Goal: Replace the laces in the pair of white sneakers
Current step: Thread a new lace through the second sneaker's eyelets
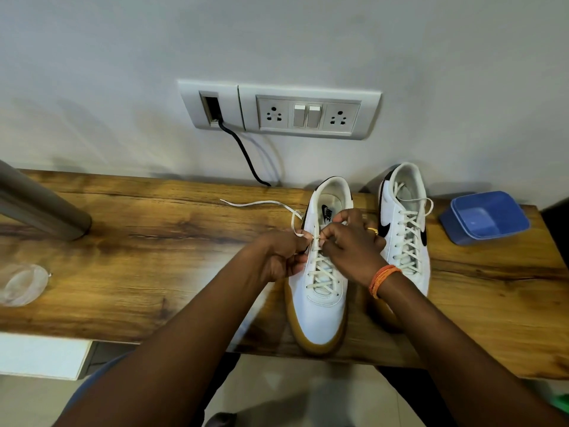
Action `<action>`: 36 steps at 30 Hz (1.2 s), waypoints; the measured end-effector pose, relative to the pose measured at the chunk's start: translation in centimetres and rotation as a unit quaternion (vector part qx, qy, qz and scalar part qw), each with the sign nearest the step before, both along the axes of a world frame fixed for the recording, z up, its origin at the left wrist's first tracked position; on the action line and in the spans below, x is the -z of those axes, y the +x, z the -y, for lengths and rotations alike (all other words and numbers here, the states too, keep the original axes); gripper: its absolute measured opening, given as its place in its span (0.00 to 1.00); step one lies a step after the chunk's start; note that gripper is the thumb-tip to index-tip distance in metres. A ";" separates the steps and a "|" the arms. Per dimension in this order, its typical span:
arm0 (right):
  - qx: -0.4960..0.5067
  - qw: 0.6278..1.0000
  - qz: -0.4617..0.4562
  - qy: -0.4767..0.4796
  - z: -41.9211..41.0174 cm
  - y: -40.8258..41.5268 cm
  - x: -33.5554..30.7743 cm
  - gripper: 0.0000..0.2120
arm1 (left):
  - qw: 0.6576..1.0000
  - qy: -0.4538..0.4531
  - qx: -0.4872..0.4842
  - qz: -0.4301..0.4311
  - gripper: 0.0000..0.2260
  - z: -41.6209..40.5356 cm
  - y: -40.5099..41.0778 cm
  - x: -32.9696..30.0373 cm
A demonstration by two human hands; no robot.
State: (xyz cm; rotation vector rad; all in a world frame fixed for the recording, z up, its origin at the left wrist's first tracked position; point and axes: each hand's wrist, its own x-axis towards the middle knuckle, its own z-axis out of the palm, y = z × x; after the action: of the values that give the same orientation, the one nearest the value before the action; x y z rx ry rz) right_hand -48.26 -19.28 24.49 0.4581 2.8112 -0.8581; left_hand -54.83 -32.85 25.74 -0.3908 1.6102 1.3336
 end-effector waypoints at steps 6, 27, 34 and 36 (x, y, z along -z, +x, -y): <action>0.103 0.972 -0.122 -0.172 -3.0 -0.7 -2.8 0.16 | 0.999 -0.008 -0.030 0.021 0.11 0.3 -0.7 -0.9; -0.014 0.998 0.040 -0.046 -4.4 0.6 -1.4 0.12 | 0.994 0.034 -0.107 -0.005 0.12 0.2 -1.5 -0.5; 0.016 0.986 -0.035 -0.159 -6.6 1.6 -5.7 0.11 | 0.990 -0.010 -0.121 -0.067 0.07 -0.2 -1.0 -0.8; 0.022 0.980 -0.067 -0.187 -7.5 2.7 -7.1 0.10 | 0.976 -0.074 -0.125 -0.161 0.09 -0.3 0.1 -0.6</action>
State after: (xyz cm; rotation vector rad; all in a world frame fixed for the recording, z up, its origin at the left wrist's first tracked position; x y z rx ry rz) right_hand -45.60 -11.74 31.60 0.4184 2.6676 -1.4387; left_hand -54.69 -32.56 26.34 -0.4988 1.9900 1.5294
